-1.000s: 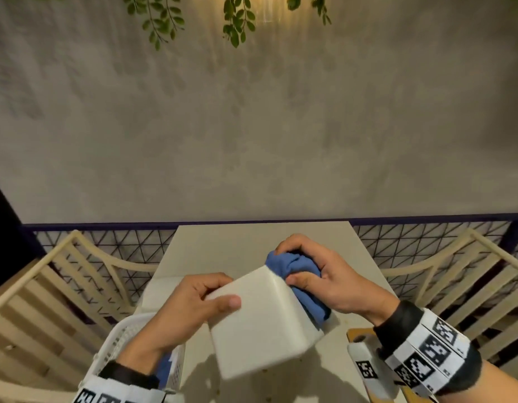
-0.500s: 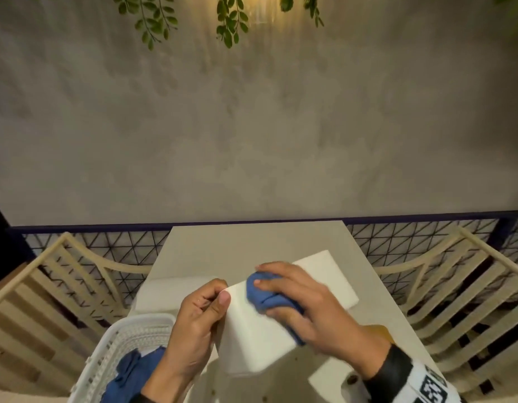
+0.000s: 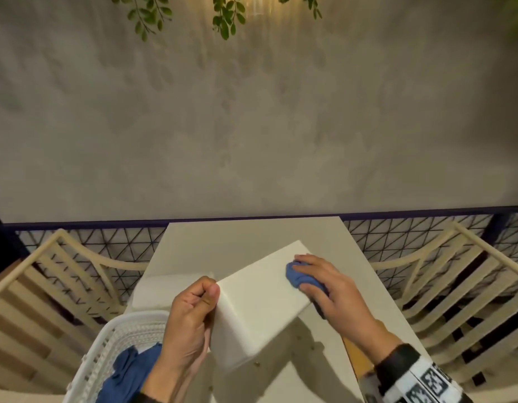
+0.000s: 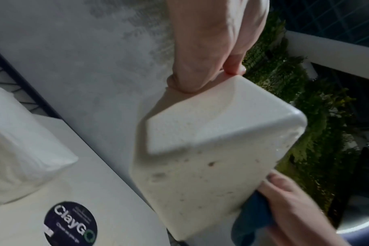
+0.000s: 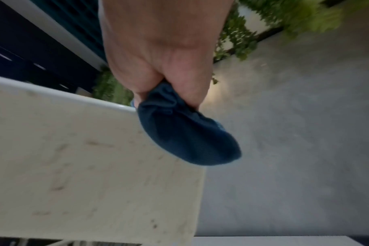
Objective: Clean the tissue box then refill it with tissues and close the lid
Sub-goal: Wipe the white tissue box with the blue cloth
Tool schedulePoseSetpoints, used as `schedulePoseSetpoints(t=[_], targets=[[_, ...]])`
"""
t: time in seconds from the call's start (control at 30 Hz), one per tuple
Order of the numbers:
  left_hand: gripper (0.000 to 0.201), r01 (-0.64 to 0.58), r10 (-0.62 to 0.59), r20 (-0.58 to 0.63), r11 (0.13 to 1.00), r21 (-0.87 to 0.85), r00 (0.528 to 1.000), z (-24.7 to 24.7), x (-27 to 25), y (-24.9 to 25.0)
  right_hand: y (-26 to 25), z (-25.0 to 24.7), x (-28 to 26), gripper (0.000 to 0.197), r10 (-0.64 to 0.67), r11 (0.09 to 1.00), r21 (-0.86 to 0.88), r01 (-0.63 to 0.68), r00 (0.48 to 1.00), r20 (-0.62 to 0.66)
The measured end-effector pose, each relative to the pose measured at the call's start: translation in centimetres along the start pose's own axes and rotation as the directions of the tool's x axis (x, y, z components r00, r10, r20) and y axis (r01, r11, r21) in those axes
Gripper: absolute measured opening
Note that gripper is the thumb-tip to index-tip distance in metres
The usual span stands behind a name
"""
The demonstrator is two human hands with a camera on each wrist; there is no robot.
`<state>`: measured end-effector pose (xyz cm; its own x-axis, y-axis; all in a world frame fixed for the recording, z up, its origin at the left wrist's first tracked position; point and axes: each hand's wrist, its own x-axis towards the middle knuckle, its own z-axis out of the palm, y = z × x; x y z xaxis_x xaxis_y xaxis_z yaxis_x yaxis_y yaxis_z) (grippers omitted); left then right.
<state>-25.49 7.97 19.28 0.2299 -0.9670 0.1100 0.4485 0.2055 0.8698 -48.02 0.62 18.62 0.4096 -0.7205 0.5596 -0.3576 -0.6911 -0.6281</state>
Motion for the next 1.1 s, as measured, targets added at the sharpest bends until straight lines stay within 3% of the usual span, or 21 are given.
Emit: schedulePoseSetpoints(t=[0.07, 0.13, 0.2, 0.27, 0.33, 0.4, 0.47, 0.5, 0.57, 0.63, 0.7, 0.73, 0.83, 0.9, 0.97, 1.03, 1.1], targets=[[0.055, -0.015, 0.015, -0.033, 1.0, -0.004, 0.999, 0.2, 0.1, -0.4, -0.2, 0.9, 0.2, 0.032, 0.045, 0.998, -0.041, -0.045, 0.999, -0.012], [0.055, -0.019, 0.017, -0.071, 0.999, -0.035, 0.997, 0.6, 0.5, -0.8, -3.6, 3.4, -0.4, 0.033, -0.134, 0.991, 0.02, 0.133, 0.99, 0.052], [0.055, 0.021, -0.027, -0.066, 0.995, -0.099, 0.997, 0.7, 0.5, -0.9, -6.8, 4.8, -1.6, 0.031, -0.34, 0.938, 0.128, 0.323, 0.927, 0.156], [0.055, 0.038, -0.042, -0.028, 0.991, -0.129, 0.999, 0.4, 0.3, -0.7, -5.9, 4.0, -1.5, 0.031, -0.386, 0.918, 0.16, 0.362, 0.91, 0.152], [0.055, 0.003, -0.006, -0.026, 0.996, -0.089, 1.0, 0.0, -0.1, -0.2, -2.6, 1.8, -0.7, 0.03, -0.282, 0.958, 0.058, 0.28, 0.959, 0.035], [0.056, -0.021, 0.019, -0.03, 0.997, -0.075, 0.999, -0.2, -0.3, 0.3, 0.5, -0.9, 0.8, 0.024, -0.046, 0.999, 0.02, 0.047, 0.997, -0.065], [0.055, -0.031, 0.029, -0.027, 0.996, -0.082, 0.999, 0.0, -0.3, 0.2, 2.3, -1.9, 1.8, 0.022, 0.097, 0.995, 0.02, -0.095, 0.986, -0.132], [0.055, -0.039, 0.036, -0.035, 0.995, -0.089, 0.999, 0.3, -0.2, 0.0, 2.2, -1.6, 2.0, 0.023, 0.102, 0.995, 0.012, -0.101, 0.982, -0.157], [0.054, -0.062, 0.057, -0.055, 0.994, -0.089, 0.997, 1.1, 0.1, -0.3, 0.1, 0.3, 1.7, 0.025, 0.033, 0.999, 0.007, -0.032, 0.986, -0.164], [0.053, -0.078, 0.074, -0.057, 0.994, -0.073, 0.996, 1.3, 0.3, -0.7, -3.6, 3.2, 0.2, 0.026, -0.13, 0.99, 0.038, 0.133, 0.988, -0.082], [0.054, -0.065, 0.062, -0.055, 0.996, -0.063, 0.997, 1.1, 0.4, -0.8, -6.2, 5.2, -1.6, 0.025, -0.346, 0.938, 0.032, 0.345, 0.938, 0.028], [0.054, -0.062, 0.06, -0.046, 0.997, -0.047, 0.997, 1.0, 0.5, -0.6, -6.5, 5.4, -1.7, 0.025, -0.395, 0.919, 0.046, 0.392, 0.915, 0.08], [0.054, -0.111, 0.111, 0.013, 0.994, 0.019, 0.994, 0.8, 0.1, 0.1, -3.8, 3.6, -0.3, 0.026, -0.308, 0.949, 0.091, 0.301, 0.948, 0.084], [0.055, -0.141, 0.139, 0.047, 0.989, 0.04, 0.989, 1.1, 0.0, 0.6, -0.8, 1.4, 1.8, 0.025, -0.073, 0.993, 0.092, 0.077, 0.996, -0.047], [0.054, -0.149, 0.146, 0.047, 0.987, 0.066, 0.988, 1.4, 0.0, 0.4, 1.0, 0.1, 3.4, 0.028, 0.105, 0.993, 0.059, -0.098, 0.985, -0.139], [0.053, -0.161, 0.159, 0.024, 0.983, 0.091, 0.987, 1.8, 0.2, -0.4, -0.2, 1.3, 3.4, 0.03, 0.122, 0.992, 0.039, -0.118, 0.985, -0.125], [0.052, -0.165, 0.164, 0.012, 0.982, 0.097, 0.986, 2.1, 0.5, -1.0, -3.7, 3.8, 2.1, 0.03, 0.01, 0.995, 0.097, -0.005, 0.999, -0.049]])
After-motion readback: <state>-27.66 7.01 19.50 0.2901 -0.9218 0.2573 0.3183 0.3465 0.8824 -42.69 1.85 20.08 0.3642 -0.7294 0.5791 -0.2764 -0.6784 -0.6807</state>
